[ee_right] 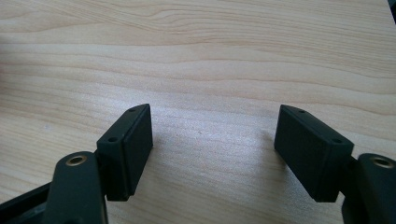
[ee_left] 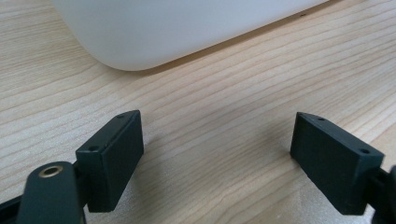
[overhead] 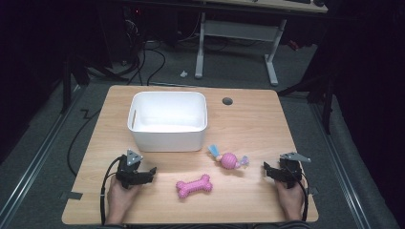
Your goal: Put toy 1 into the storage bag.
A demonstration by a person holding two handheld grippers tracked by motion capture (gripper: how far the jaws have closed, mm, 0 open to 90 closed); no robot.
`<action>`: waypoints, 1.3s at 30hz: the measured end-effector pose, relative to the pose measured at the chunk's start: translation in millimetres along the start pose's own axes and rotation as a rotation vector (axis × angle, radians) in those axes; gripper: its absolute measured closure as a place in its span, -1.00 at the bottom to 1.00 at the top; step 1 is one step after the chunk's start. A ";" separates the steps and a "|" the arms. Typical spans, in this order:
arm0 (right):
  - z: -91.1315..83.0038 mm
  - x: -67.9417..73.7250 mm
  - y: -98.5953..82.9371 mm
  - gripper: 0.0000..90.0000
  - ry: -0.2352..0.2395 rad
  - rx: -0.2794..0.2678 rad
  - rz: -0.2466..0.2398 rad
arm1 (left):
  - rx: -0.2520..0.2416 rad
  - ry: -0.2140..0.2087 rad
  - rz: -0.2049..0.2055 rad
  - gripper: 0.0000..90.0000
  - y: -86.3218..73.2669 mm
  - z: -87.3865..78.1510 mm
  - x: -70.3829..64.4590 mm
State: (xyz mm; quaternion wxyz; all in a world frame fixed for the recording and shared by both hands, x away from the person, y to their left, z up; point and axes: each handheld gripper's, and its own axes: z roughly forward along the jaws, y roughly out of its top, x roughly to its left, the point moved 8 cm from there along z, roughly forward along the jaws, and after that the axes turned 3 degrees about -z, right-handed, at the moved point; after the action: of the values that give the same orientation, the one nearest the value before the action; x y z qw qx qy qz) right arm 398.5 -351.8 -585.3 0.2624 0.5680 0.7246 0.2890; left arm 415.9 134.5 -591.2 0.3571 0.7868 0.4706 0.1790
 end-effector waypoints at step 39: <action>1.1 1.4 1.0 -0.39 0.009 -0.001 -0.012 | -0.033 -0.059 0.015 -0.50 16.0 -10.2 -29.1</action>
State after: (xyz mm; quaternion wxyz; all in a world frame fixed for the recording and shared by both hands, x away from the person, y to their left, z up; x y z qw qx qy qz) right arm 399.6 -350.1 -585.4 0.2611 0.5621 0.7290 0.2905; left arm 405.1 108.4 -570.9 0.3821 0.7891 0.4512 0.1661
